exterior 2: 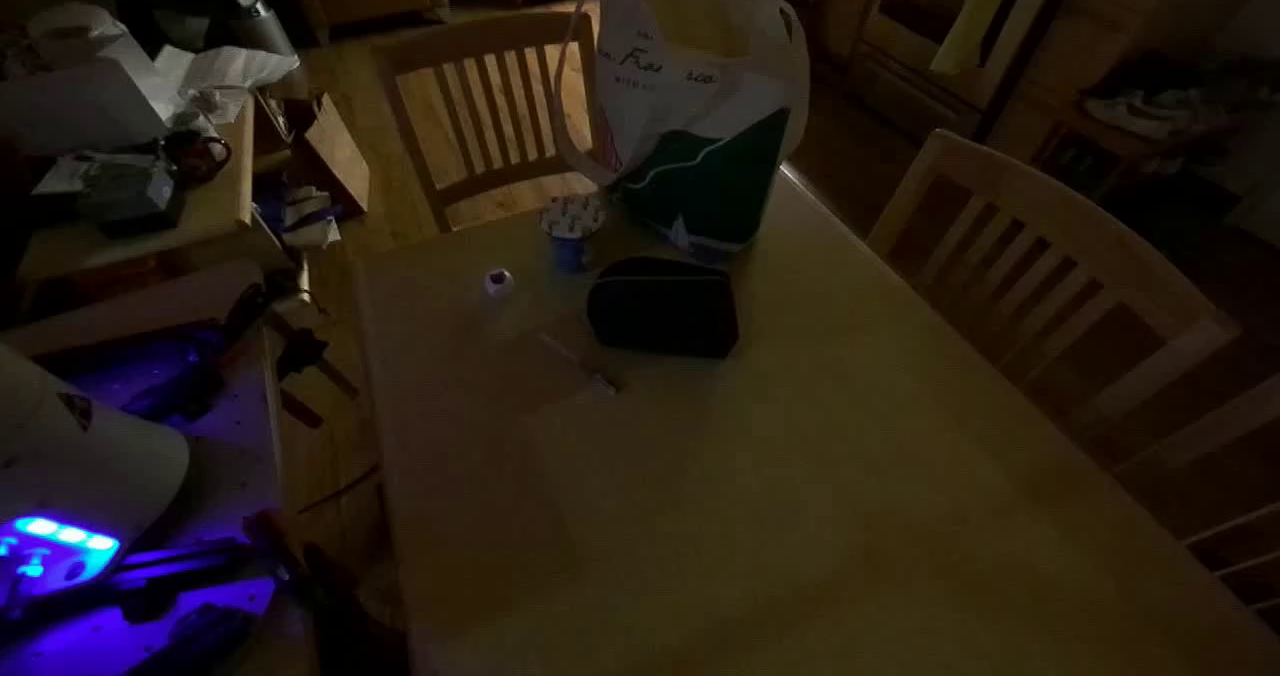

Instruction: Put the toothbrush inside the dark blue toiletry bag, pick up the white object from the table and put it inside the white and blue bag

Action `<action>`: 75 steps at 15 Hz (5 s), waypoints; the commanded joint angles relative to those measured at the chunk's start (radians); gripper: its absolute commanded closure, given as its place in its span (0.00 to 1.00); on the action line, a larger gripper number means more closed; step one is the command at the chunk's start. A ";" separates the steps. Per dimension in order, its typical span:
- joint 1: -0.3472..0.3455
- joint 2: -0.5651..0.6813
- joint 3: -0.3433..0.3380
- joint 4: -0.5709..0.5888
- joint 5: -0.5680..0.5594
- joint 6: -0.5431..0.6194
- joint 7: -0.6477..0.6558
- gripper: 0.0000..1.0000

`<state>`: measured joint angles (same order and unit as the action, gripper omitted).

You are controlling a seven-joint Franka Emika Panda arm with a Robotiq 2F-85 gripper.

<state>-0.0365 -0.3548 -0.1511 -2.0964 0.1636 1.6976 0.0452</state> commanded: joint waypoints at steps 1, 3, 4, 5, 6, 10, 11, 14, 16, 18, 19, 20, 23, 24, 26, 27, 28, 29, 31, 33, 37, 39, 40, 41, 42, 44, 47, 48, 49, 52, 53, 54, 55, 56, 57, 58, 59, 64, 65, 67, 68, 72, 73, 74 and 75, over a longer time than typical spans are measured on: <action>-0.022 0.002 0.018 0.003 0.006 -0.003 -0.006 0.00; -0.022 0.002 0.018 0.003 0.006 -0.003 -0.006 0.00; -0.022 0.002 0.018 0.003 0.006 -0.003 -0.006 0.00; -0.022 0.002 0.018 0.003 0.006 -0.003 -0.006 0.00; -0.022 0.002 0.018 0.003 0.006 -0.003 -0.006 0.00; -0.022 0.033 0.016 0.005 -0.020 0.019 -0.045 0.00; -0.024 0.045 0.013 0.006 -0.029 0.036 -0.058 0.00; -0.016 0.145 -0.014 0.029 -0.006 0.114 -0.175 0.00; -0.013 0.224 -0.027 0.049 0.024 0.185 -0.260 0.00; -0.013 0.301 -0.037 0.067 0.085 0.235 -0.367 0.00; -0.017 0.338 -0.037 0.082 0.112 0.238 -0.419 0.00; -0.021 0.380 -0.032 0.099 0.129 0.233 -0.483 0.00; -0.041 0.460 -0.006 0.156 0.109 0.203 -0.595 0.00; -0.043 0.410 0.000 0.096 0.096 0.233 -0.519 0.00; -0.048 0.438 0.008 0.108 0.095 0.234 -0.526 0.00; -0.049 0.437 0.009 0.108 0.095 0.233 -0.526 0.00; -0.048 0.435 0.010 0.109 0.080 0.226 -0.535 0.00; -0.048 0.448 0.013 0.122 0.066 0.207 -0.531 0.00; -0.052 0.474 0.019 0.130 0.066 0.165 -0.542 0.00; -0.057 0.484 0.021 0.119 0.061 0.116 -0.527 0.00; -0.065 0.516 0.033 0.116 -0.011 -0.016 -0.622 0.00; -0.069 0.536 0.041 0.107 -0.056 -0.023 -0.715 0.00; -0.069 0.557 0.043 0.131 -0.075 -0.051 -0.729 0.00; -0.068 0.529 0.043 0.104 -0.042 -0.010 -0.670 0.00; -0.069 0.539 0.046 0.106 -0.054 -0.017 -0.685 0.00; -0.070 0.550 0.049 0.107 -0.060 -0.019 -0.699 0.00; -0.061 0.579 0.071 0.108 -0.164 0.030 -0.824 0.00; -0.063 0.583 0.077 0.091 -0.186 0.067 -0.861 0.00; -0.063 0.590 0.083 0.068 -0.215 0.119 -0.890 0.00; -0.061 0.624 0.098 -0.003 -0.279 0.318 -0.964 0.00; -0.060 0.632 0.102 -0.026 -0.302 0.381 -0.982 0.00; -0.062 0.635 0.106 -0.057 -0.322 0.449 -1.004 0.00; -0.070 0.633 0.113 -0.086 -0.323 0.508 -1.042 0.00; -0.064 0.650 0.109 -0.032 -0.298 0.420 -0.976 0.00; -0.064 0.654 0.112 -0.052 -0.303 0.462 -0.994 0.00; -0.064 0.655 0.113 -0.063 -0.304 0.479 -1.003 0.00; -0.064 0.655 0.113 -0.065 -0.305 0.481 -1.011 0.00; -0.070 0.698 0.143 -0.051 -0.345 0.515 -1.260 0.00; -0.070 0.704 0.145 -0.054 -0.358 0.525 -1.300 0.00; -0.081 0.723 0.151 -0.054 -0.362 0.536 -1.402 0.00; -0.087 0.733 0.156 -0.058 -0.354 0.534 -1.459 0.00; -0.100 0.780 0.159 -0.052 -0.366 0.563 -1.656 0.00; -0.076 0.757 0.146 -0.058 -0.346 0.521 -1.564 0.00; -0.079 0.767 0.146 -0.057 -0.346 0.533 -1.599 0.00; -0.082 0.775 0.146 -0.056 -0.346 0.541 -1.616 0.00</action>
<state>-0.1111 0.4200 -0.0134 -2.1548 -0.1785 2.2421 -1.5747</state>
